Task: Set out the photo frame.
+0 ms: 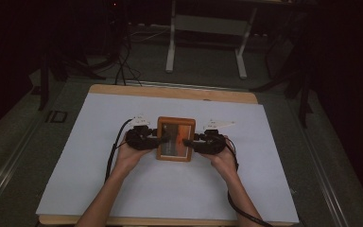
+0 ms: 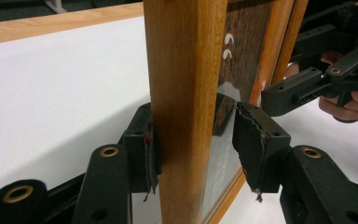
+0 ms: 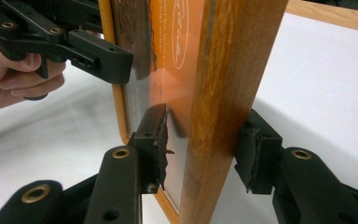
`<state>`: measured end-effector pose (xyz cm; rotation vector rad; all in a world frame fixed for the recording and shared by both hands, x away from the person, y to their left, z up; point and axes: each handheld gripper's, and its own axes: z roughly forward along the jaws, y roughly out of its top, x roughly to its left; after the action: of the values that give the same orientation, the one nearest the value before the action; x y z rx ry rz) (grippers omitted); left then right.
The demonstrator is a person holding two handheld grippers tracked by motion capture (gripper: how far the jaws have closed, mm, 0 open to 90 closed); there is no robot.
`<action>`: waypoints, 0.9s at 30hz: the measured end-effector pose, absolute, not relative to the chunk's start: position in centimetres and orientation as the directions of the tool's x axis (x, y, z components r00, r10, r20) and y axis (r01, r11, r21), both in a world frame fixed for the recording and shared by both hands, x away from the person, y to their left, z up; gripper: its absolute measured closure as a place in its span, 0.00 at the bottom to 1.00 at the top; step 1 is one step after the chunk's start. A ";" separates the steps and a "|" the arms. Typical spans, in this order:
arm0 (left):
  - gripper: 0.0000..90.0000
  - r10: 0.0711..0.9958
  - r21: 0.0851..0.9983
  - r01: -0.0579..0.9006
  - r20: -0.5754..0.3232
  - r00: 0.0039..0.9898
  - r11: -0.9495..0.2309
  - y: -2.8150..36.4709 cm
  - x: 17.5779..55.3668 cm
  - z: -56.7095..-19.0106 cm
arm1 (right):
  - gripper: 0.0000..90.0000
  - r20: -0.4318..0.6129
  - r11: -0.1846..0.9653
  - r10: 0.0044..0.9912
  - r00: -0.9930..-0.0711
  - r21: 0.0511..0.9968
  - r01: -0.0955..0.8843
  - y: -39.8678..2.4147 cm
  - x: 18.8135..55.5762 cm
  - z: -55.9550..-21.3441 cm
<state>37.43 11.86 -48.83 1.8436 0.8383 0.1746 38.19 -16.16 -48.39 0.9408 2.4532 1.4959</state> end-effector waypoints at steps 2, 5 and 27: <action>0.58 0.625 0.861 0.472 -0.266 0.734 -0.188 11.8 37.6 -48.9 | 0.62 0.212 0.316 0.569 -0.794 0.836 0.449 -16.1 38.4 -48.4; 0.58 0.633 0.857 0.481 -0.270 0.726 -0.185 11.8 37.8 -49.0 | 0.61 0.221 0.310 0.574 -0.788 0.833 0.459 -16.0 38.7 -48.5; 0.58 0.653 0.843 0.494 -0.254 0.713 -0.212 11.8 37.6 -49.1 | 0.61 0.222 0.273 0.607 -0.763 0.843 0.463 -16.8 39.0 -48.2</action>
<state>37.60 11.81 -49.08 1.8672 0.8930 0.1889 39.04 -16.80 -48.19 1.0120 2.3880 1.5024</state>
